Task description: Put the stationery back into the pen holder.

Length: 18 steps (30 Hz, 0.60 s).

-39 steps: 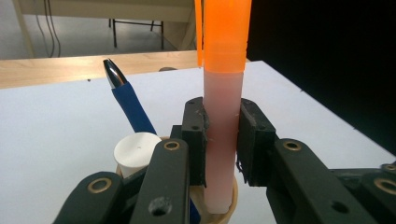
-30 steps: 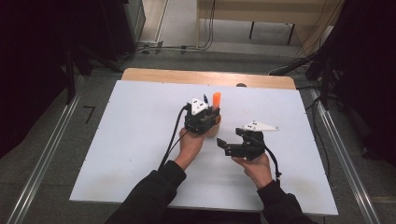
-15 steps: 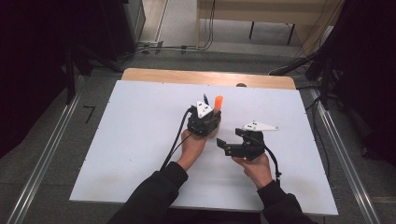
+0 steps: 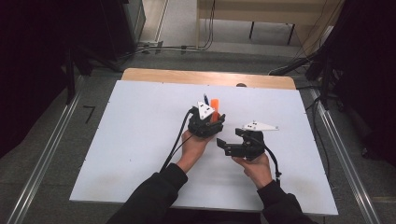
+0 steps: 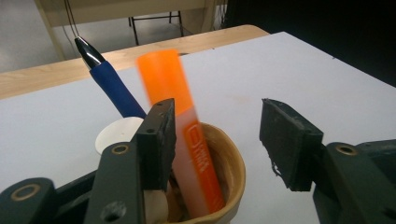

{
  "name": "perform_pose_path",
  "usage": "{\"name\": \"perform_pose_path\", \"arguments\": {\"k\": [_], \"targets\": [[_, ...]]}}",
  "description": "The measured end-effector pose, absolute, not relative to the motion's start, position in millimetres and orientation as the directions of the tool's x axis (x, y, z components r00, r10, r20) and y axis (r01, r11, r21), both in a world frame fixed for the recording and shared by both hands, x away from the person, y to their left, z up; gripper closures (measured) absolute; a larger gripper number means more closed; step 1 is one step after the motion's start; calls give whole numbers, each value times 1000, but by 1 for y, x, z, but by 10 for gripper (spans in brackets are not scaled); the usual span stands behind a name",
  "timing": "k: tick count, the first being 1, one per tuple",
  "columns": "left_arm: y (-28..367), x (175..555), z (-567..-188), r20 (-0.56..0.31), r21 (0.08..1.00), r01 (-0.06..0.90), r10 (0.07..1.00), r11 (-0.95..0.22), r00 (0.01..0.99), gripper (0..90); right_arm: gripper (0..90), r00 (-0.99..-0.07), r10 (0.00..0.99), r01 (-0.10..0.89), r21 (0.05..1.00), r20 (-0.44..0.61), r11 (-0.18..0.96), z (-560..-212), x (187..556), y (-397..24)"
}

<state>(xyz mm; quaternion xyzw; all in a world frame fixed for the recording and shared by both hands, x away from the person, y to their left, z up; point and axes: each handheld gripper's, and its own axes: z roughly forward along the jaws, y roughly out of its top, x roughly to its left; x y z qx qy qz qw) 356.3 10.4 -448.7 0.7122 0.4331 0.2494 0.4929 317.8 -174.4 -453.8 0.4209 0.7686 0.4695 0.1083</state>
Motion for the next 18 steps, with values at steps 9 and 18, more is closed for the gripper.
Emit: {"name": "perform_pose_path", "arguments": {"k": [9,18], "targets": [[16,350,-441,-94,917,378,854,-125,511,415,71,-622,750,545,813,228,205,-454,318,-174],[22,344,-432,-128,908,405,852,-105,508,360,71,-619,752,547,811,228,205,-454,318,-174]]}}
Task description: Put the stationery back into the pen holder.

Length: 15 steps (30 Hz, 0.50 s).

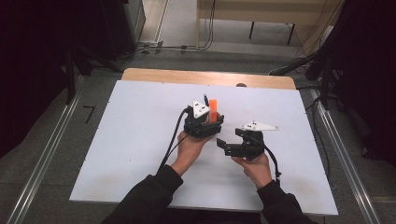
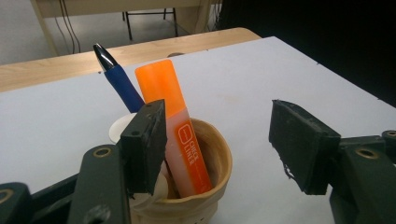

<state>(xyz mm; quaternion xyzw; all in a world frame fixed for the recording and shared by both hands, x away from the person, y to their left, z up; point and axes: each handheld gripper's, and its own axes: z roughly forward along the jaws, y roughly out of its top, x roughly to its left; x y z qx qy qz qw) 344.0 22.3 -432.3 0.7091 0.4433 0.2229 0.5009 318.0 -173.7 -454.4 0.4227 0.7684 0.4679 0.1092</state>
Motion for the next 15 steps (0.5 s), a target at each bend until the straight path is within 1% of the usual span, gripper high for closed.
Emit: {"name": "perform_pose_path", "arguments": {"k": [8,15], "targets": [[26,340,-428,-138,897,429,857,-104,497,272,71,-617,753,548,811,228,204,-455,318,-174],[29,338,-426,-144,893,439,860,-101,490,222,71,-616,755,547,812,226,203,-455,318,-174]]}}
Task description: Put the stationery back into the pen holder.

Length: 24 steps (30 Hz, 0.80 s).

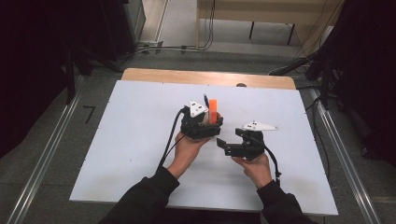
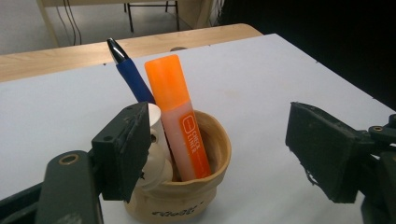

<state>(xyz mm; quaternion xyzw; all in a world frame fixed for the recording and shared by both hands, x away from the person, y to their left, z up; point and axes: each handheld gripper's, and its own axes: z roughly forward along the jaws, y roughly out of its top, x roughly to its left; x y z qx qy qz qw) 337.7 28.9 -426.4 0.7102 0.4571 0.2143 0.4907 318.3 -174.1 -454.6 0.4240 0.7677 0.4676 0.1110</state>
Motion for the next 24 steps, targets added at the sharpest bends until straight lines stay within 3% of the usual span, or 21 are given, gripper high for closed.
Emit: {"name": "perform_pose_path", "arguments": {"k": [24], "targets": [[44,328,-424,-166,895,440,858,-76,486,203,71,-603,765,549,813,224,195,-454,319,-178]]}}
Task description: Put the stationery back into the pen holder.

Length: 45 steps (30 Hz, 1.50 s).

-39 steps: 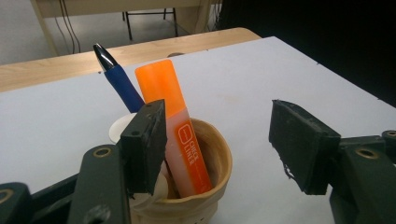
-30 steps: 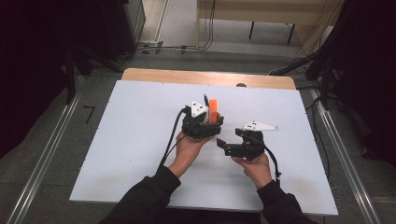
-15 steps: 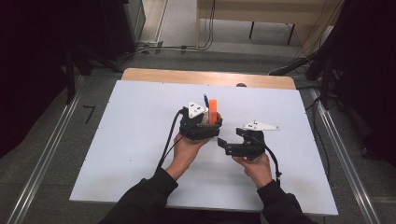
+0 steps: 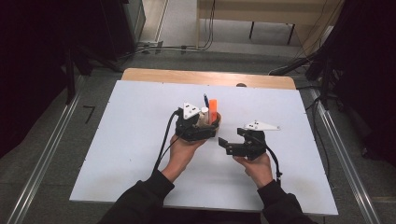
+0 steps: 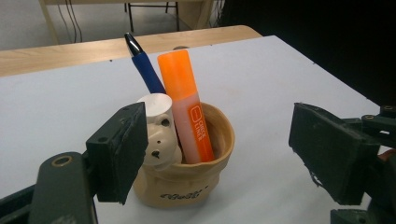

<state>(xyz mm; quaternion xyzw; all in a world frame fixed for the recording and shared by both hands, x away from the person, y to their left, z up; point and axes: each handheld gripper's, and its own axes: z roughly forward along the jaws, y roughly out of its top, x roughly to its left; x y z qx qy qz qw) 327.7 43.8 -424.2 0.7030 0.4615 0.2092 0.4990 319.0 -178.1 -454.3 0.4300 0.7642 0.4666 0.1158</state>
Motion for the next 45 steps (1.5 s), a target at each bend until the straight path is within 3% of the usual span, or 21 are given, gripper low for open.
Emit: {"name": "perform_pose_path", "arguments": {"k": [45], "targets": [[94,307,-445,-189,883,468,880,-42,436,159,71,-557,799,558,814,224,161,-455,315,-201]]}}
